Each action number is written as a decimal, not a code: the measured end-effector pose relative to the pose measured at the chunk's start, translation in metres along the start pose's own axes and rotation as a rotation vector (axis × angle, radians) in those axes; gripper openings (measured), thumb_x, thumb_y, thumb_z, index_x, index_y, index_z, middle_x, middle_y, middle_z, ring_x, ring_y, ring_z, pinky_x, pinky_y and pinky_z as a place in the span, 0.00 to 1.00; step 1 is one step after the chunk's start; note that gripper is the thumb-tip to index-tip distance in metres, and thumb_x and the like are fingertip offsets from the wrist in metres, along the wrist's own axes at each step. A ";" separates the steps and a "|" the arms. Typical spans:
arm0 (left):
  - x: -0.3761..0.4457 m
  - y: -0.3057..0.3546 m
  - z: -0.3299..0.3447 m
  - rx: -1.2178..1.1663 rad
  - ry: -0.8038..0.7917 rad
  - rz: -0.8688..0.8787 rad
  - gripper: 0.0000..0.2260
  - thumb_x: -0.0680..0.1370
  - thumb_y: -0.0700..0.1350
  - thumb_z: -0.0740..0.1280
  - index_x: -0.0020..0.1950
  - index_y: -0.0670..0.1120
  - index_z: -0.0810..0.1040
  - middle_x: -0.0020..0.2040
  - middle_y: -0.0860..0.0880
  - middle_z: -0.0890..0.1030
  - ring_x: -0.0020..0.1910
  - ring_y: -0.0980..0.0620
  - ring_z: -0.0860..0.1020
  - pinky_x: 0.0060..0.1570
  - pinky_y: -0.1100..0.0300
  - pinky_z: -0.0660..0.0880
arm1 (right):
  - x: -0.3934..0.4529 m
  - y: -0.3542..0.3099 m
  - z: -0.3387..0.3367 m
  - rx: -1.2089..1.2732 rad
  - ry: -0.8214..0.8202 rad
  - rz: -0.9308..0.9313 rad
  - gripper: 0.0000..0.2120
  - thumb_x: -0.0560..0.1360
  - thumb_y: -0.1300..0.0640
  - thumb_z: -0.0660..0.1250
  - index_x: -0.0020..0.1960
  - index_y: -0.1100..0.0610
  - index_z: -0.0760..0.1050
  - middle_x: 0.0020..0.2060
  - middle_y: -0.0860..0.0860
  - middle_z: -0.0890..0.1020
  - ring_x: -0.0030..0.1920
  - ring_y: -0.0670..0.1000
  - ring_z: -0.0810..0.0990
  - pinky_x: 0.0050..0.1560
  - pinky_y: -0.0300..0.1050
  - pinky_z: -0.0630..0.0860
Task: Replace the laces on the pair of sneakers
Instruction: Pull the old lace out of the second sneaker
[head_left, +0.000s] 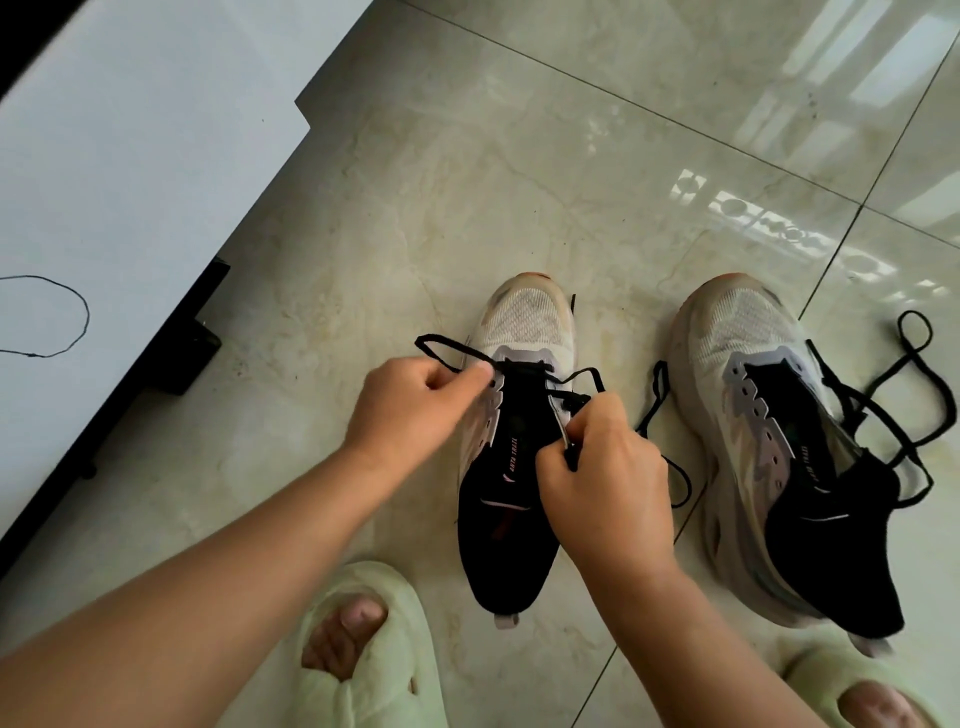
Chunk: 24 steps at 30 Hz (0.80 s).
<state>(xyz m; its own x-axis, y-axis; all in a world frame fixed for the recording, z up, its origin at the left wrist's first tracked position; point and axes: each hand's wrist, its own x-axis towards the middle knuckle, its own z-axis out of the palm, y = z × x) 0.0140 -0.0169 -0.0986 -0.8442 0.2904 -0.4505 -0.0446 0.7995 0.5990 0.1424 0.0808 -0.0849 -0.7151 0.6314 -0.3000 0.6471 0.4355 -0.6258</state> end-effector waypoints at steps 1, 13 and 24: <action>-0.004 0.004 0.004 -0.051 -0.010 -0.010 0.20 0.68 0.59 0.71 0.33 0.42 0.78 0.26 0.52 0.76 0.25 0.56 0.72 0.31 0.62 0.71 | 0.000 0.000 0.001 0.001 -0.002 -0.001 0.09 0.72 0.60 0.62 0.38 0.55 0.61 0.26 0.48 0.71 0.28 0.48 0.70 0.26 0.40 0.61; 0.015 0.001 0.004 0.073 0.100 0.141 0.06 0.74 0.43 0.68 0.37 0.48 0.75 0.30 0.52 0.76 0.30 0.53 0.74 0.33 0.62 0.69 | -0.003 0.000 0.003 0.022 0.032 0.039 0.12 0.71 0.60 0.63 0.36 0.52 0.59 0.26 0.48 0.71 0.28 0.47 0.69 0.26 0.41 0.63; 0.046 -0.041 -0.015 0.249 0.158 -0.067 0.06 0.74 0.46 0.67 0.38 0.48 0.75 0.38 0.51 0.78 0.38 0.50 0.75 0.39 0.59 0.71 | -0.003 0.001 0.002 0.021 0.015 0.054 0.12 0.72 0.59 0.62 0.36 0.52 0.59 0.27 0.49 0.72 0.29 0.47 0.70 0.28 0.41 0.65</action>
<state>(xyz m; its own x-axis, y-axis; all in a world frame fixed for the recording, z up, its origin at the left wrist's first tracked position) -0.0312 -0.0440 -0.1334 -0.9172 0.1628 -0.3637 0.0126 0.9242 0.3818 0.1444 0.0780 -0.0862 -0.6754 0.6629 -0.3231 0.6787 0.3874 -0.6239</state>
